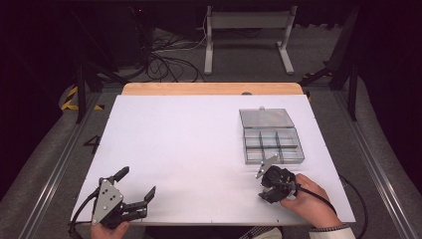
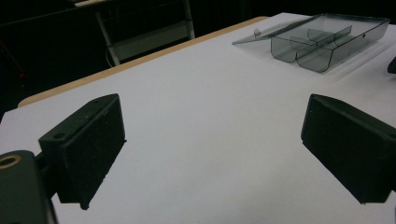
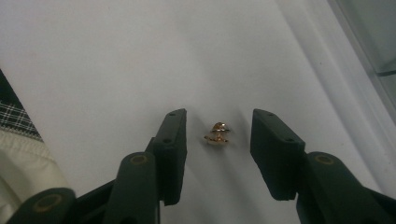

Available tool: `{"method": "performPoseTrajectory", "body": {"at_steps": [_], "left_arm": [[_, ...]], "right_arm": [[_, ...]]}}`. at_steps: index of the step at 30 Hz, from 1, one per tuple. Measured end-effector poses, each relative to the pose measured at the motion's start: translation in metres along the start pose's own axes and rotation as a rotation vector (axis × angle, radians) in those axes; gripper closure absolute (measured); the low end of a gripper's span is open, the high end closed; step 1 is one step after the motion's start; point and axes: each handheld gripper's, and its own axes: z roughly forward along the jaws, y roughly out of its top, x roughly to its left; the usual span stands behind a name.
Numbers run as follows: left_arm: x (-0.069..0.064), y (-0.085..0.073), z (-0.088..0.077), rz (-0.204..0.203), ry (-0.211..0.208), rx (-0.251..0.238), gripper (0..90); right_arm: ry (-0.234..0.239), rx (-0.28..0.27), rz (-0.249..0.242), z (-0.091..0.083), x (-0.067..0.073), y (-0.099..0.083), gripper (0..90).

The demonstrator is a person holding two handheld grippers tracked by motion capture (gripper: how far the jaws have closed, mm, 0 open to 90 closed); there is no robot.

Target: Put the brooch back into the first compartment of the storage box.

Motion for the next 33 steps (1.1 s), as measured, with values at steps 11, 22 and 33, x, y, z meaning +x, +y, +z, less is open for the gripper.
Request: {"method": "performPoseTrajectory", "body": {"at_steps": [11, 22, 33], "left_arm": [[-0.0004, 0.0000, 0.0001, 0.001, -0.005, 0.001, 6.9], [-0.0005, 0.0001, -0.0001, 0.000, -0.003, 0.000, 7.0], [0.0000, 0.0004, -0.0003, 0.008, 0.002, -0.003, 7.1]], "right_arm": [[0.021, 0.011, 0.006, 0.0024, -0.0011, 0.0010, 71.6], [0.013, 0.016, 0.013, 0.0028, -0.0009, 0.0020, 77.9], [0.009, 0.013, 0.013, 0.0027, -0.0004, 0.0018, 78.0]]}}
